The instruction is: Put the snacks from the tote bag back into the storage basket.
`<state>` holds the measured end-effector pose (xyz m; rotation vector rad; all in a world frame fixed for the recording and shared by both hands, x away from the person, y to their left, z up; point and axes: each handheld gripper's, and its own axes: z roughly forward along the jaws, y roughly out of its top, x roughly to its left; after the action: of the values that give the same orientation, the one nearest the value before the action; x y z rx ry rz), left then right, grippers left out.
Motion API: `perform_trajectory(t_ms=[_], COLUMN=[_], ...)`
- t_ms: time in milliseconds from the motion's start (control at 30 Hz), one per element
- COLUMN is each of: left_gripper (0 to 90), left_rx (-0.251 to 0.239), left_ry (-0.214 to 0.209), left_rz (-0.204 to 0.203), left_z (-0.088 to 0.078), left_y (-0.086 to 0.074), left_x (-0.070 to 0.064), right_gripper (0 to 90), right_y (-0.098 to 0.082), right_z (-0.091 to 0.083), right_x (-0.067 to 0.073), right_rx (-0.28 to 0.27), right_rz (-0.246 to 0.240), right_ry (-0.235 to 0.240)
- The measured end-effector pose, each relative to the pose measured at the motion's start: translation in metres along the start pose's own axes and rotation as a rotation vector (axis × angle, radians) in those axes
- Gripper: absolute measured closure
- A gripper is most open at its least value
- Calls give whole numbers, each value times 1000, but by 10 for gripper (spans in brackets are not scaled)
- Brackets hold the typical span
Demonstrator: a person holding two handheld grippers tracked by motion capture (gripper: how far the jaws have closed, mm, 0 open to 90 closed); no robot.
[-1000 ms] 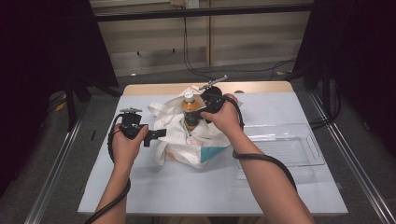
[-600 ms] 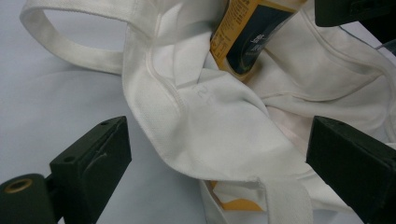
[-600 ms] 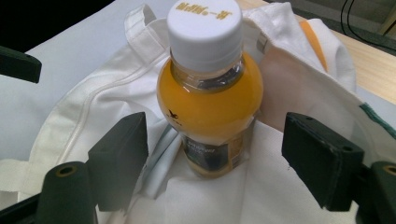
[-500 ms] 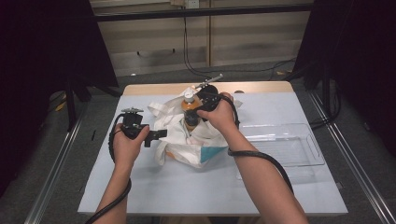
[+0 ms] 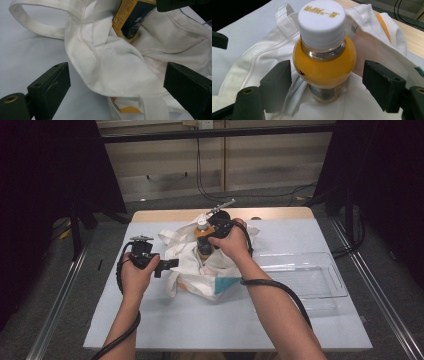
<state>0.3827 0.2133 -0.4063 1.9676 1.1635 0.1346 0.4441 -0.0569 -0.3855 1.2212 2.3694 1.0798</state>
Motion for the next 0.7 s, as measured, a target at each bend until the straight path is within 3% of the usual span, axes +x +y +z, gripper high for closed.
perform_trajectory(t_ms=[333, 700], left_gripper=[69, 71], left_rx=[4, -1], left_ry=[-2, -8], left_rz=[10, 10], left_z=[1, 2], left_y=[1, 1], left_x=[-1, -5], right_gripper=[232, 239], right_y=[3, 3], right_z=[7, 15], right_x=[1, 2], right_rx=[-5, 12], right_rz=[9, 13], right_ry=[23, 13])
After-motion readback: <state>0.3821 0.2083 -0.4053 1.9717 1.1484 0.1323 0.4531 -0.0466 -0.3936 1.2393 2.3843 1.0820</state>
